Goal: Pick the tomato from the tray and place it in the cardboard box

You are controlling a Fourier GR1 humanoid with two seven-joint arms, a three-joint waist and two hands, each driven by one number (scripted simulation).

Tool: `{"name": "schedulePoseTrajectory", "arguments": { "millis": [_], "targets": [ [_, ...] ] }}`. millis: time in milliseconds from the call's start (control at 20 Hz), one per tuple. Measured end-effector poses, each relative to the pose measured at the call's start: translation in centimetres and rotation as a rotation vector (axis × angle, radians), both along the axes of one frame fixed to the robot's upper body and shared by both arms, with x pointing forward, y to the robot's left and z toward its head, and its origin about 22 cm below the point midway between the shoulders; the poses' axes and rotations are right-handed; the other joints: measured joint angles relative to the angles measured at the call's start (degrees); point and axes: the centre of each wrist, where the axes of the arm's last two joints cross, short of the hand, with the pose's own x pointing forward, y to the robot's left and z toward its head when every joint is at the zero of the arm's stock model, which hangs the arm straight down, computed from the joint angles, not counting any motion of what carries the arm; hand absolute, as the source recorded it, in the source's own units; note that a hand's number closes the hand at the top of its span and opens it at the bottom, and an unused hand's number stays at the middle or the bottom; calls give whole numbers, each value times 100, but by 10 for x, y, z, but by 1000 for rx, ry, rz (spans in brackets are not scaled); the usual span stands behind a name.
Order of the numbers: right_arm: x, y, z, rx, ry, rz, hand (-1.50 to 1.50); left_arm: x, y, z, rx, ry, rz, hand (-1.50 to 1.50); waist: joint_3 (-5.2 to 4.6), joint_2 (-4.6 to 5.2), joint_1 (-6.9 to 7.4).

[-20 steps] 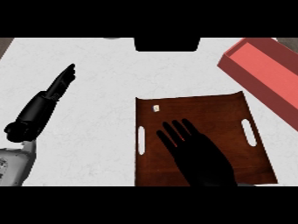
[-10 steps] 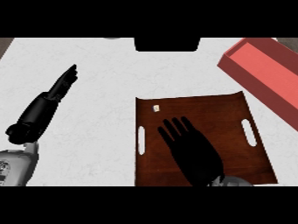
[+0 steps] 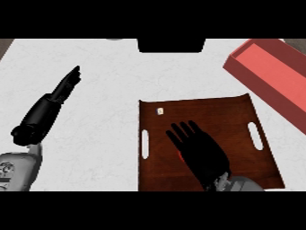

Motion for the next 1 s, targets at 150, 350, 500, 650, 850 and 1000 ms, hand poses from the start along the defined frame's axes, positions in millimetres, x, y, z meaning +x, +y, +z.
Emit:
{"name": "schedulePoseTrajectory", "arguments": {
  "millis": [150, 350, 500, 650, 850, 1000],
  "targets": [
    [-4, 5, -8, -20, -13, -15, -150, 2, 2, 0, 3, 4, 2, 0, 0, -2, 0],
    [6, 1, -19, -41, -26, -38, -150, -7, 3, -3, 0, 0, -1, 0, 1, -3, 12],
    [16, 1, -26, -44, -15, -44, -150, -6, 2, 3, -5, 5, -4, 0, 1, -2, 14],
    [22, -2, -36, -42, 0, -46, -150, -7, 4, 1, -6, -1, -3, 0, 0, -1, 13],
    [23, -4, -48, -36, 6, 18, 150, 0, 3, 1, -1, -1, 0, 0, -3, -2, 6],
    [22, -6, -51, -12, -36, 78, 150, 0, 7, 1, 1, 1, 0, 0, -8, -8, 6]
  ]
}}
